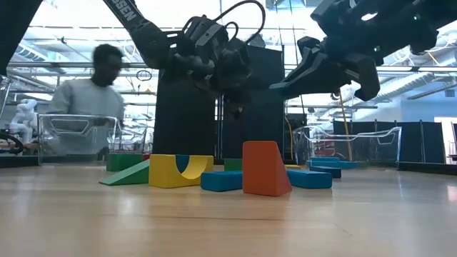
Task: Sort blocks by size
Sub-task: Put the blue rectangular block into the top right transparent bin
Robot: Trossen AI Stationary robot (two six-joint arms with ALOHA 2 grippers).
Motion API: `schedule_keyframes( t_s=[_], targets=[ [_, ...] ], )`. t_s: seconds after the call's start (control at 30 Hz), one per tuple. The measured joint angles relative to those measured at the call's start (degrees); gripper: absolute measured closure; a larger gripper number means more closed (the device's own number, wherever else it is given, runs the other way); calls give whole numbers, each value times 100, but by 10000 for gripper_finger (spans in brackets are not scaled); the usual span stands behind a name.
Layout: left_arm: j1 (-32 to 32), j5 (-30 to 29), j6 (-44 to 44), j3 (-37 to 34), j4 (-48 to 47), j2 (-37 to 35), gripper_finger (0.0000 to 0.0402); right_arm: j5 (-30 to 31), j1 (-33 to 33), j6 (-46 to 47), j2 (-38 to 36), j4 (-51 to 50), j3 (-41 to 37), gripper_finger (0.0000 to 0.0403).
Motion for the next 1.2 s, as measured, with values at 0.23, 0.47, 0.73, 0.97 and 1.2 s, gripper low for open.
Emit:
schedule_keyframes(
  t_s=[0.23, 0.47, 0.73, 0.97, 1.2],
  targets=[
    [-9, 65, -73, 14, 261, -15, 195, 78, -9, 123, -307, -422, -4, 340],
    [77, 162, -366, 14, 409, -18, 185, 442, -7, 247, -551, -888, -7, 343],
    [133, 35, -39, 12, -450, -613, 185, 898, -246, 450, -978, -1702, -7, 343],
    [-35, -1466, 826, 10, -1866, -1295, 185, 1170, -696, 610, -1547, -2194, -7, 343],
    [-231, -2695, 966, 10, -2381, -1452, 185, 1128, -1439, 971, -2161, -2606, -7, 344]
  ],
)
